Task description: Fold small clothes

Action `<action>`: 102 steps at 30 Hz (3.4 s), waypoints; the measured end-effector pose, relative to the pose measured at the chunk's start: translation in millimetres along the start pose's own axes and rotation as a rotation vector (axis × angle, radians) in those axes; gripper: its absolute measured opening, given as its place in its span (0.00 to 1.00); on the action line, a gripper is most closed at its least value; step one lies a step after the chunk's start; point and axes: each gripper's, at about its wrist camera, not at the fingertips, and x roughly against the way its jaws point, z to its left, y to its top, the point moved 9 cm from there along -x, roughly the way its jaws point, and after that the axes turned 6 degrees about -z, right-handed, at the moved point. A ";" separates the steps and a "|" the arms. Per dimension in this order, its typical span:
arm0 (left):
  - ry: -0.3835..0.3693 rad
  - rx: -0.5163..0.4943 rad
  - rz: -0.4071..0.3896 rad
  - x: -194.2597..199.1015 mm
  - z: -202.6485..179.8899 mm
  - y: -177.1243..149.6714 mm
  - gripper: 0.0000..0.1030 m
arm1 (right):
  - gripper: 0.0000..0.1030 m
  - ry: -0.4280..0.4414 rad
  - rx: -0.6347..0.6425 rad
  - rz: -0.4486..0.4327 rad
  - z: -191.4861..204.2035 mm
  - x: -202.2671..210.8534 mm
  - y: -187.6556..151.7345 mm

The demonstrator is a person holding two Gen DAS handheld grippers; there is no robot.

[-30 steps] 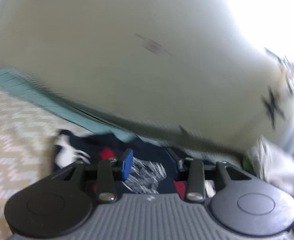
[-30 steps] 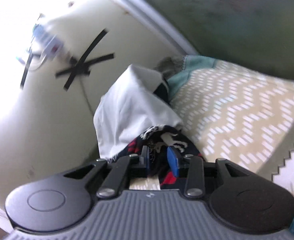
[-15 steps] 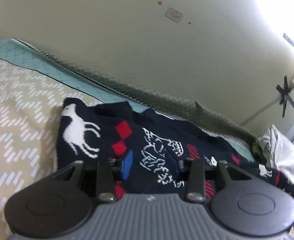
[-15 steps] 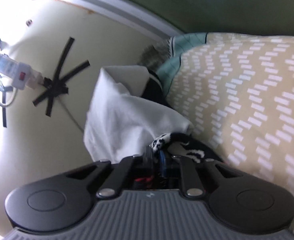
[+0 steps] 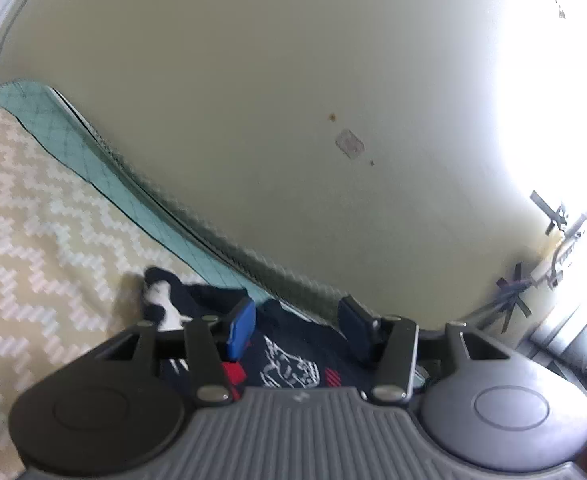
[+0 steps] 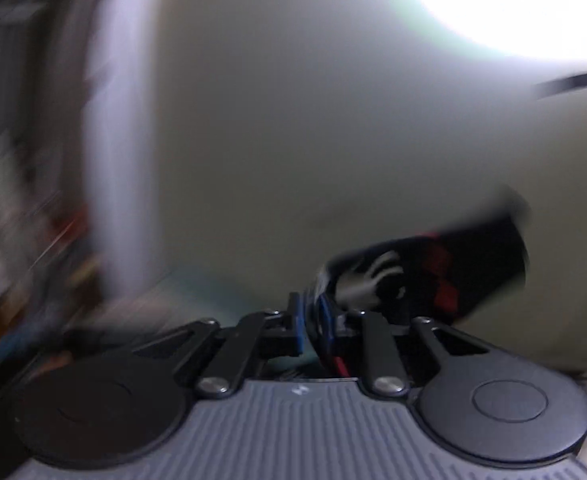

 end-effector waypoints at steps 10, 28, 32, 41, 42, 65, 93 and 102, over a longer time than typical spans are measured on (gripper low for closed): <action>0.098 -0.022 0.120 -29.1 14.4 -25.1 0.47 | 0.62 -0.382 -0.404 0.004 -168.5 28.8 -68.0; 0.172 0.131 -0.055 8.9 61.6 21.1 0.38 | 0.63 -0.531 -0.201 0.024 -166.8 12.1 -95.4; 0.154 0.128 0.003 0.4 59.0 13.0 0.38 | 0.56 -0.179 -0.111 0.102 -78.4 -37.0 -79.7; 0.160 0.150 0.043 -2.5 66.6 10.3 0.38 | 0.29 0.062 0.106 0.307 38.0 -154.6 -125.5; 0.160 0.153 0.042 -1.6 66.4 11.0 0.38 | 0.29 0.058 0.122 0.324 40.0 -165.5 -130.4; 0.142 0.130 0.134 -19.3 60.2 -9.5 0.06 | 0.42 0.010 -0.399 0.225 -43.8 -54.3 -126.0; -0.009 -0.109 0.329 -56.7 -1.8 -70.5 0.30 | 0.40 0.021 -0.354 0.272 -17.5 -68.9 -144.7; 0.081 -0.173 0.350 -65.2 15.6 -78.2 0.12 | 0.37 0.155 -0.339 0.298 13.3 -72.7 -147.5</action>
